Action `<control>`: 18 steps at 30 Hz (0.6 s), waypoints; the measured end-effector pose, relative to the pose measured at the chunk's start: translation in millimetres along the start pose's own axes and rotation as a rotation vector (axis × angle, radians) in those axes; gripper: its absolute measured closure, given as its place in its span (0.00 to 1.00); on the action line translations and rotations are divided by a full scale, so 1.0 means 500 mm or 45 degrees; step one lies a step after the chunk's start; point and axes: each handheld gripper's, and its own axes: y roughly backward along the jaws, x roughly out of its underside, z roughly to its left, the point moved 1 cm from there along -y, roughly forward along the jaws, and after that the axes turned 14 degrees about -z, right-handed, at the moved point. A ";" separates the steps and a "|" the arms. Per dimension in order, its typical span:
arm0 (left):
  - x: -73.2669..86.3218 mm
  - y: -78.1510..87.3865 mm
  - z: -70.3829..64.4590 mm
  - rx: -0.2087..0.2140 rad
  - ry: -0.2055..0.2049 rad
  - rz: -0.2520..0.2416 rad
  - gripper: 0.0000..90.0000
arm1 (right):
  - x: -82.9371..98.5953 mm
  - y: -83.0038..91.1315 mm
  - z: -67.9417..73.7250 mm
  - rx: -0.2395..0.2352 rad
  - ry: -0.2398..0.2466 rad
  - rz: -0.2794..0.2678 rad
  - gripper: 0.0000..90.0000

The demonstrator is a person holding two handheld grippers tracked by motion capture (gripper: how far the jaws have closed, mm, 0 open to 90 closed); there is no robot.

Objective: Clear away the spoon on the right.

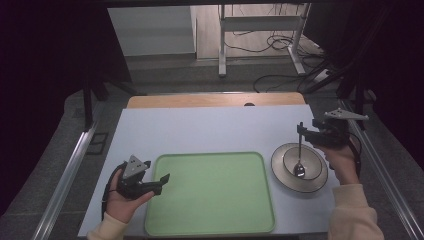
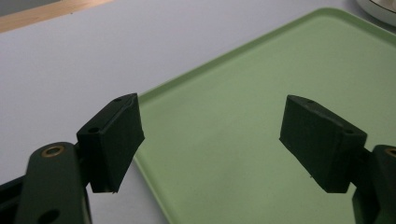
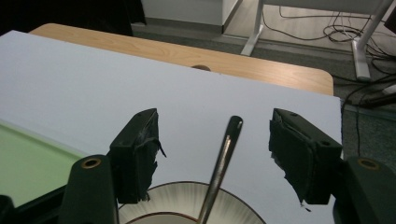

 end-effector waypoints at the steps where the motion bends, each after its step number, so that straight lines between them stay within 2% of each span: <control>1: 0.000 0.000 0.000 0.001 -0.001 0.000 0.23 | 0.000 0.000 0.000 0.000 0.000 0.000 0.38; 6: -0.001 -0.001 -0.002 0.000 -0.005 0.003 0.23 | 0.009 -0.020 -0.015 -0.007 -0.038 0.045 0.41; 18: 0.001 0.000 -0.001 -0.005 -0.006 0.004 0.23 | 0.052 -0.063 -0.049 -0.035 -0.185 0.148 0.50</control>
